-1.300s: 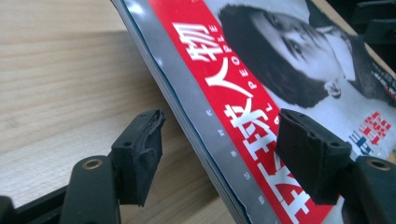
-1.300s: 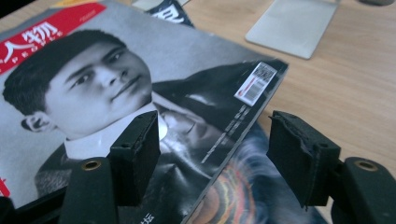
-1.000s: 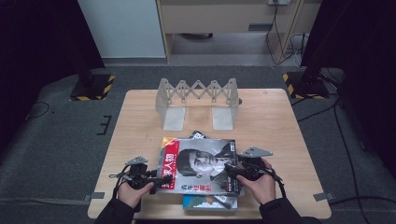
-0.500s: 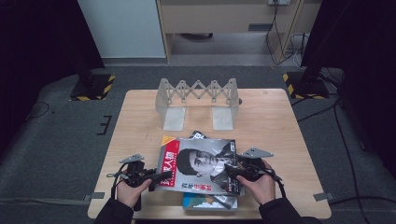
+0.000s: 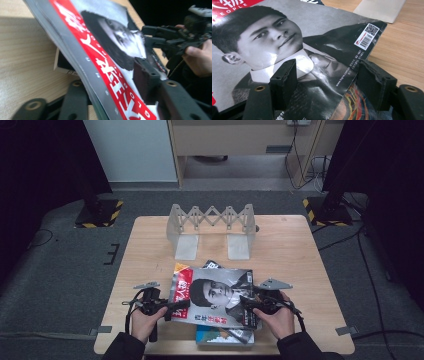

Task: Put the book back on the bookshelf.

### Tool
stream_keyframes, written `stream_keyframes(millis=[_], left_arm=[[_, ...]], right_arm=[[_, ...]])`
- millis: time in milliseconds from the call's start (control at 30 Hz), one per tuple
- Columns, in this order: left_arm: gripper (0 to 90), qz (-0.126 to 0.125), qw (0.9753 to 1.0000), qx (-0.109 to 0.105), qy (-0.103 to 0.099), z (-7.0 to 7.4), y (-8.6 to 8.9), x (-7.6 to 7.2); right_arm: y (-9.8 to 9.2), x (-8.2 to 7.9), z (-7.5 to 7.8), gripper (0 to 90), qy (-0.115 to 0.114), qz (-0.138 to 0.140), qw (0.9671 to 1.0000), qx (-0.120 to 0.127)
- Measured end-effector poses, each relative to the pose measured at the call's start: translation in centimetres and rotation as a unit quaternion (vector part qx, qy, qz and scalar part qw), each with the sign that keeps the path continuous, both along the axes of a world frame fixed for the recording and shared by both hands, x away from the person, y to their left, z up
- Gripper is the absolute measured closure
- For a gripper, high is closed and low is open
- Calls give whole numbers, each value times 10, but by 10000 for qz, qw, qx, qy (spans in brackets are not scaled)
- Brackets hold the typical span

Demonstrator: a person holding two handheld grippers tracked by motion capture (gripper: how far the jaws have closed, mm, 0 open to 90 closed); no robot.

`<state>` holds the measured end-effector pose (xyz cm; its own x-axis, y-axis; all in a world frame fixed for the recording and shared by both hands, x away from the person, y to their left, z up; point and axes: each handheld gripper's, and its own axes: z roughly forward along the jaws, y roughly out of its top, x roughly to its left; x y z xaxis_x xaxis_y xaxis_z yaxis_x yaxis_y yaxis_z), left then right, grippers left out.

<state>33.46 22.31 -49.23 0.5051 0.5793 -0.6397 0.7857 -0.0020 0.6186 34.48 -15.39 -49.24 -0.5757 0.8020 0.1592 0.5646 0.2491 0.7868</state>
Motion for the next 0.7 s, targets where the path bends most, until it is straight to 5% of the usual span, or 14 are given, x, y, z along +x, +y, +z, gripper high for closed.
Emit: stream_keyframes(millis=[267,700], left_arm=[[757,37,9998,179,-7,10,-2,1],[848,131,9994,-140,-280,42,-4,4]], right_arm=[[-1,1,1,323,32,9,10000,27],[-28,7,10,326,-191,-420,9989,18]])
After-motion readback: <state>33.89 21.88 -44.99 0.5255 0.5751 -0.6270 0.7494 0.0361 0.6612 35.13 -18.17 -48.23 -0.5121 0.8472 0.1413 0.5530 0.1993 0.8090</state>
